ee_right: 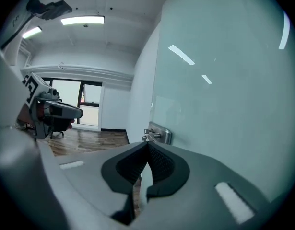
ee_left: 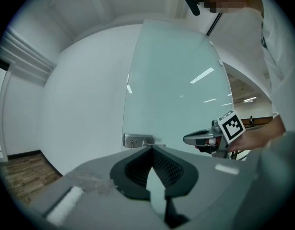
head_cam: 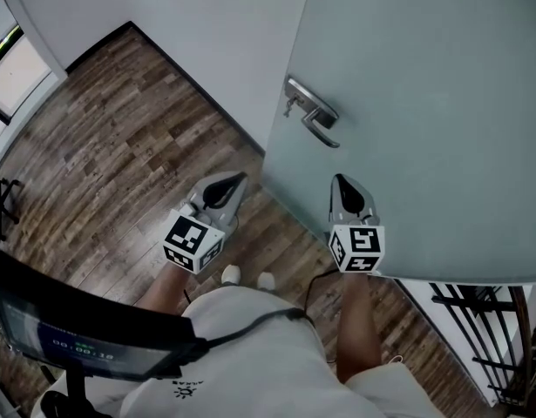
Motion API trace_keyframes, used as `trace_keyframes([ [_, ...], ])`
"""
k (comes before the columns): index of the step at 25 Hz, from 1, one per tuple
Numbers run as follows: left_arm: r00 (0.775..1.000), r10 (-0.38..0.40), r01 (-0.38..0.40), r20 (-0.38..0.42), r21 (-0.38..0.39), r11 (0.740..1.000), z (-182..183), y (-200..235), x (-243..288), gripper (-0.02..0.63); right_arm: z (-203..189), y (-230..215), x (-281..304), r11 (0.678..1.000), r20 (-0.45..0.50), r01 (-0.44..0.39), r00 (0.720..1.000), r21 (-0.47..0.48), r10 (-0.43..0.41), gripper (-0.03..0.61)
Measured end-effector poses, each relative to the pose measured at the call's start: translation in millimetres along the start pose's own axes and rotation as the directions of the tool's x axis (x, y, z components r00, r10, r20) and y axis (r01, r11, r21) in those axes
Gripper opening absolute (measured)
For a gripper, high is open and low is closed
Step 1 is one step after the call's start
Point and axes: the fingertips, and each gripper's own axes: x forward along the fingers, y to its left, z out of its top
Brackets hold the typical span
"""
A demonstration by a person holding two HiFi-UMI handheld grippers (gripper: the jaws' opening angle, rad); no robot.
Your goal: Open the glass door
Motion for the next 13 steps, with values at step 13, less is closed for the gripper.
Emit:
trace_keyframes([
  [13,1.000,-0.021,0.021,0.022,-0.005,1.000,-1.0,11.7,-14.0,0.005,10.3,19.8,-2.1,1.000,0.004,0.018,1.000,-0.012,-0.018,0.008],
])
